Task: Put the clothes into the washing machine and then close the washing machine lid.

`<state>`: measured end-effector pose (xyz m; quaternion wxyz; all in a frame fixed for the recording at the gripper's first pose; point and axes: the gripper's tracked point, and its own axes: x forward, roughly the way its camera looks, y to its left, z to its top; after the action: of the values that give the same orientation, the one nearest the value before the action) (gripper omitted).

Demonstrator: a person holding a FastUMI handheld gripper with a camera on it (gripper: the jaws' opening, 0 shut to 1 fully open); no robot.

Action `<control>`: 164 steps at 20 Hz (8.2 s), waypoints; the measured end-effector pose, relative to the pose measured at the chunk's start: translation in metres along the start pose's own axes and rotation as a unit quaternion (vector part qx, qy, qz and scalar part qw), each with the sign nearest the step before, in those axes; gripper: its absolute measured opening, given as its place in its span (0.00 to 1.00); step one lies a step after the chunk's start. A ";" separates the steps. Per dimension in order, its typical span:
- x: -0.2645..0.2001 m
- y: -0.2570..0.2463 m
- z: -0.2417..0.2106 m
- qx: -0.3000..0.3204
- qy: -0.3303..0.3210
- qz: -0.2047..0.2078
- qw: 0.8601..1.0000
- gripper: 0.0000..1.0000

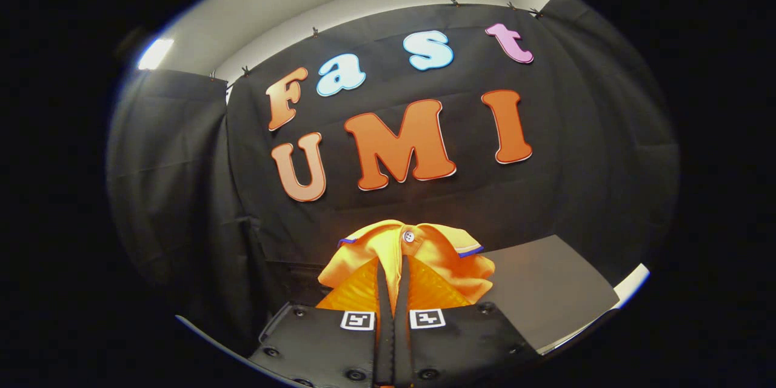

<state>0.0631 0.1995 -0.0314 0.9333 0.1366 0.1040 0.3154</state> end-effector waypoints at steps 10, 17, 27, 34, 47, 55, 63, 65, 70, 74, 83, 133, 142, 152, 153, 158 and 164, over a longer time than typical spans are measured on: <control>0.040 0.127 -0.012 -0.015 -0.004 0.032 0.999 0.08; 0.094 0.200 -0.079 -0.039 0.032 0.031 0.998 0.08; 0.175 0.223 -0.216 -0.043 0.096 -0.028 0.994 0.08; 0.207 0.216 -0.327 -0.035 0.202 -0.041 0.978 0.08; 0.254 0.199 -0.464 -0.011 0.338 -0.061 0.939 0.08; 0.240 0.190 -0.515 0.012 0.436 -0.084 0.896 0.08; 0.232 0.188 -0.520 0.018 0.471 -0.099 0.876 0.08; 0.231 0.186 -0.526 0.014 0.486 -0.103 0.868 0.08; 0.207 0.190 -0.526 0.018 0.523 -0.085 0.848 0.96; 0.202 0.191 -0.522 0.024 0.519 -0.082 0.851 0.98; 0.207 0.194 -0.488 0.010 0.458 -0.074 0.886 0.99; 0.437 0.138 -0.174 -0.066 0.098 -0.092 0.989 0.99; 0.390 0.151 -0.166 -0.079 0.015 -0.071 0.994 0.99; 0.335 0.163 -0.189 -0.092 0.041 -0.062 0.993 0.98; 0.330 0.164 -0.190 -0.092 0.043 -0.060 0.993 0.98; 0.316 0.165 -0.201 -0.093 0.054 -0.064 0.992 0.98; 0.304 0.167 -0.207 -0.095 0.051 -0.064 0.992 0.98</control>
<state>0.1485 0.5531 -0.2054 0.9537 0.0242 0.1299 0.2701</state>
